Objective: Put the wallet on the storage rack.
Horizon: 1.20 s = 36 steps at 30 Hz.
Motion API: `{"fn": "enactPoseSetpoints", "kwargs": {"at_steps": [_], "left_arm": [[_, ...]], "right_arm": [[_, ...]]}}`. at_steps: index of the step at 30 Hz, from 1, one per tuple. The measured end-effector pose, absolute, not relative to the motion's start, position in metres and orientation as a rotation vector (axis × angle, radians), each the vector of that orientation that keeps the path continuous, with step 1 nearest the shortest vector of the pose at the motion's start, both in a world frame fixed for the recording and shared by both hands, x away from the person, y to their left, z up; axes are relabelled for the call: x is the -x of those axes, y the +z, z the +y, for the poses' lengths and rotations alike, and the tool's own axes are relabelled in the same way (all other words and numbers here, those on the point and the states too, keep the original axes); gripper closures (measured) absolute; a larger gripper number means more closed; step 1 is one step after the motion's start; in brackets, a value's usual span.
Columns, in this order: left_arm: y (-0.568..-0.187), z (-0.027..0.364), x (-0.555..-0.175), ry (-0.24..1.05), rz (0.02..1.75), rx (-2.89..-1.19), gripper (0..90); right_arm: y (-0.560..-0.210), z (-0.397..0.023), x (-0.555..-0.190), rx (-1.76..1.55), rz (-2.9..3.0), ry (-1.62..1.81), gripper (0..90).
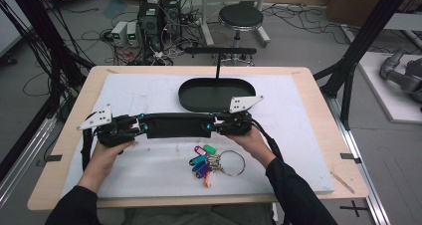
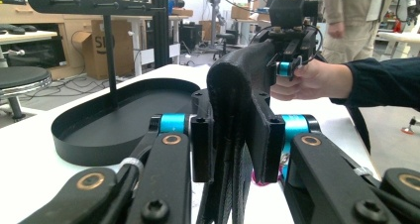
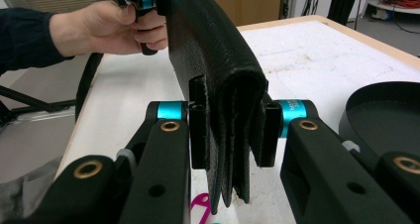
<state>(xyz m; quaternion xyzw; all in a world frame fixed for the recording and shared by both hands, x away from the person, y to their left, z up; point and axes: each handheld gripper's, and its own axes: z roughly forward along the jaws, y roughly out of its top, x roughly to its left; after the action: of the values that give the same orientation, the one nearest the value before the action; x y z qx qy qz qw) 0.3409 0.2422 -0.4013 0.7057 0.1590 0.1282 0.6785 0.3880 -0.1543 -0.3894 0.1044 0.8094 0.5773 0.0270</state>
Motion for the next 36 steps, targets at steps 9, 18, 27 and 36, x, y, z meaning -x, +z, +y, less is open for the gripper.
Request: {"fn": "enactPoseSetpoints", "kwargs": {"at_steps": [9,18,27,36], "left_arm": [[-0.4,0.241,-0.342,0.361,0.462,-1.613,55.6],[-0.398,0.246,-0.341,0.4,0.55,-1.619,37.9],[-0.393,0.24,-0.333,0.431,0.606,-1.696,32.0],[-0.395,0.235,-0.317,0.455,0.651,-1.715,29.1]], "right_arm": [[-0.385,-0.157,-0.384,-0.325,2.478,1.732,76.2],[-0.379,-0.169,-0.387,-0.383,2.417,1.715,76.2],[-0.369,-0.197,-0.398,-0.551,2.278,1.678,76.1],[-0.368,-0.22,-0.411,-0.696,2.147,1.628,76.1]]}}
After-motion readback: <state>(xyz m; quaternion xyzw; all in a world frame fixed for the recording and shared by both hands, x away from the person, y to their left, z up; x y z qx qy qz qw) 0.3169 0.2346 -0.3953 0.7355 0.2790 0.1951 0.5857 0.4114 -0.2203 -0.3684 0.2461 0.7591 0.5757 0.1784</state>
